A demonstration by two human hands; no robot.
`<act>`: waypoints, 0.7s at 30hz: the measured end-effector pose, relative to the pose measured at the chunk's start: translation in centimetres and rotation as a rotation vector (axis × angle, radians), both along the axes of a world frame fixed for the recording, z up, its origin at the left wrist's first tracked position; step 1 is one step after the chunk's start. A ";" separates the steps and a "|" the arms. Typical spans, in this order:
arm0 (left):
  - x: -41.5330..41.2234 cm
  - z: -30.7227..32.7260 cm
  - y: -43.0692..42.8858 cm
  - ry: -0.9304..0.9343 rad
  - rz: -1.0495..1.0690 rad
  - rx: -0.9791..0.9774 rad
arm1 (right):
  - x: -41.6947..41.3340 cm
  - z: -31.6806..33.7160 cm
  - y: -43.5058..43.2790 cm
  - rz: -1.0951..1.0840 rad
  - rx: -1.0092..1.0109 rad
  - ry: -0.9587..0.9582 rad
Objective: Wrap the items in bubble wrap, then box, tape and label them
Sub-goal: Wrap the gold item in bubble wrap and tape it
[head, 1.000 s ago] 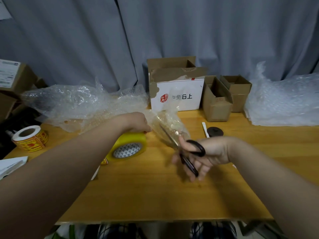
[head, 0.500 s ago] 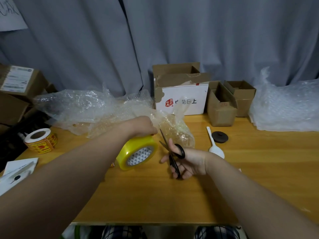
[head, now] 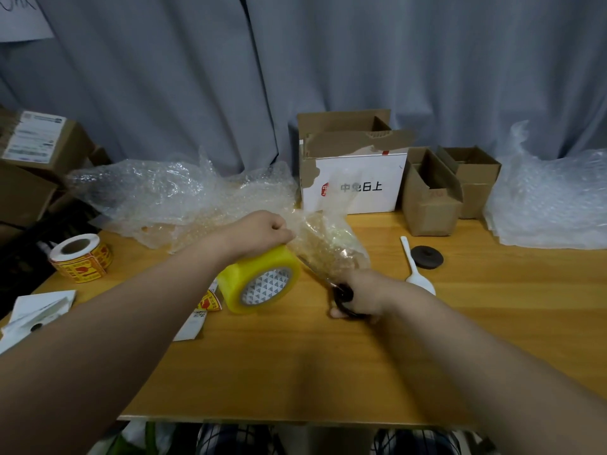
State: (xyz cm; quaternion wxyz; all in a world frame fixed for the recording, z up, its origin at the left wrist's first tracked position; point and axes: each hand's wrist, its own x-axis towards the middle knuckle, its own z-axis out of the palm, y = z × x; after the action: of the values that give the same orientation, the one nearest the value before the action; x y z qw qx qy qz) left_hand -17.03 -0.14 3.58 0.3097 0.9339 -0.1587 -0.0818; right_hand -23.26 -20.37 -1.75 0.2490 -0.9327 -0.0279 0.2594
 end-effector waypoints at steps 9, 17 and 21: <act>-2.6 -0.2 0.2 -0.115 -0.174 -0.153 | 0.8 4.0 1.5 -0.354 0.273 -0.549; -3.7 -0.4 -0.1 -0.186 -0.234 -0.072 | 0.5 3.8 2.2 -0.432 0.870 -0.339; -3.8 -0.7 -0.1 -0.173 -0.145 -0.070 | 0.2 4.2 2.2 -0.428 0.850 -0.479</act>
State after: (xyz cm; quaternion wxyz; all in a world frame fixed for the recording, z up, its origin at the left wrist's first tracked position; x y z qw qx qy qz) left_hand -20.84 -0.25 2.90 0.3207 0.9121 -0.2550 -0.0175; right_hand -23.04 -18.17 2.42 0.6390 -0.7675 0.0042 -0.0517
